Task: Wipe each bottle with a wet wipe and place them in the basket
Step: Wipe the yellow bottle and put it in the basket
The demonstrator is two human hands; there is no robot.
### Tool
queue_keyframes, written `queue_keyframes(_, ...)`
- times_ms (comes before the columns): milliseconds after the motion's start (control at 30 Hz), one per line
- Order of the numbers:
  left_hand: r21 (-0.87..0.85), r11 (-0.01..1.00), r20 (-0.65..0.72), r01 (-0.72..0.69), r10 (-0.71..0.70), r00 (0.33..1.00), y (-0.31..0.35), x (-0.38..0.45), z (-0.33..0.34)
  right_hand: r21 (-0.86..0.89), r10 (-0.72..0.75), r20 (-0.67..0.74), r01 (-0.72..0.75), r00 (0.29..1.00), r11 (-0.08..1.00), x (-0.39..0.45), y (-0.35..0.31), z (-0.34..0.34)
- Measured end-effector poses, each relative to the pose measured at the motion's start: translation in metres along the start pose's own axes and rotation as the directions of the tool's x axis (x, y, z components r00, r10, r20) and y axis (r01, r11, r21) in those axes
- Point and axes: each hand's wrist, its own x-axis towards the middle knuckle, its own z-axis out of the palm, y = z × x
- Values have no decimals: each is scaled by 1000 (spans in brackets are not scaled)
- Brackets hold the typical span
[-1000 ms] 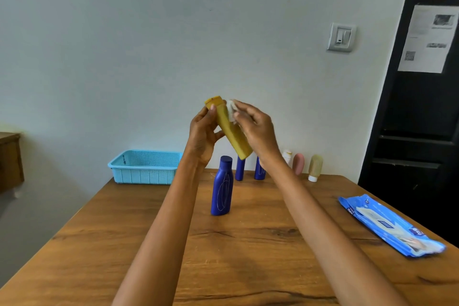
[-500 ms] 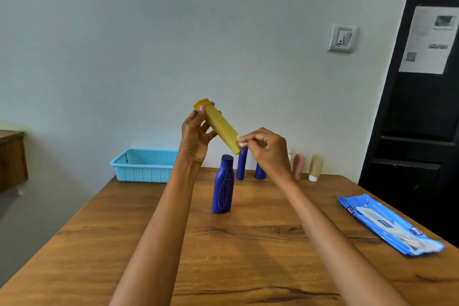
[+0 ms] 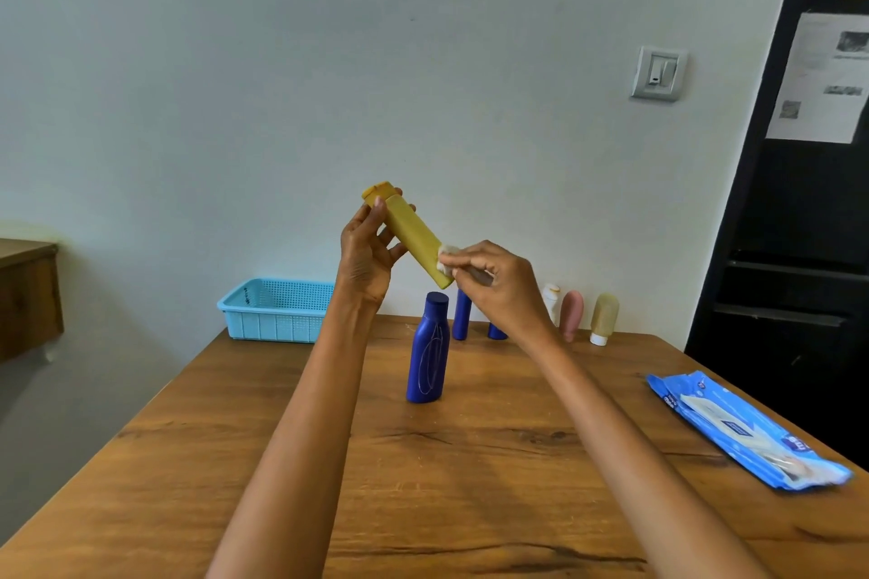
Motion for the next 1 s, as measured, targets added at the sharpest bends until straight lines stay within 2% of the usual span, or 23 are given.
queue_keyframes(133,62,997,-22,41,-39,999,0,1,0,54,113,-65,-109,992,993,6,-4,-2)
queue_keyframes(200,180,982,-19,62,-60,998,2,1,6,94,142,-143,-130,979,987,14,-8,-1)
queue_keyframes(267,312,948,-4,68,-71,997,2,1,12,121,123,-181,-102,976,987,23,-14,2)
queue_keyframes(333,371,926,11,74,-84,996,0,0,18,90,70,-177,-55,982,994,31,-19,7)
queue_keyframes(433,332,937,-34,112,-106,994,0,0,23,67,42,-165,-31,985,997,37,-22,12)
queue_keyframes(600,210,968,-182,139,-101,978,5,3,15,28,48,-46,-46,998,999,16,-7,15)
queue_keyframes(733,192,972,-216,136,-94,972,4,1,6,137,191,6,-190,982,972,0,2,6)
queue_keyframes(800,153,980,-181,127,-99,978,5,2,3,199,276,-31,-264,961,944,1,6,1)
queue_keyframes(900,75,994,-4,78,-78,997,8,1,4,386,387,-135,-311,912,869,12,0,-1)
queue_keyframes(967,42,998,121,36,-41,992,8,0,7,507,459,-63,-368,886,779,25,-8,0)
queue_keyframes(1000,39,999,162,15,-21,987,7,-1,8,494,485,-6,-419,874,762,31,-9,2)
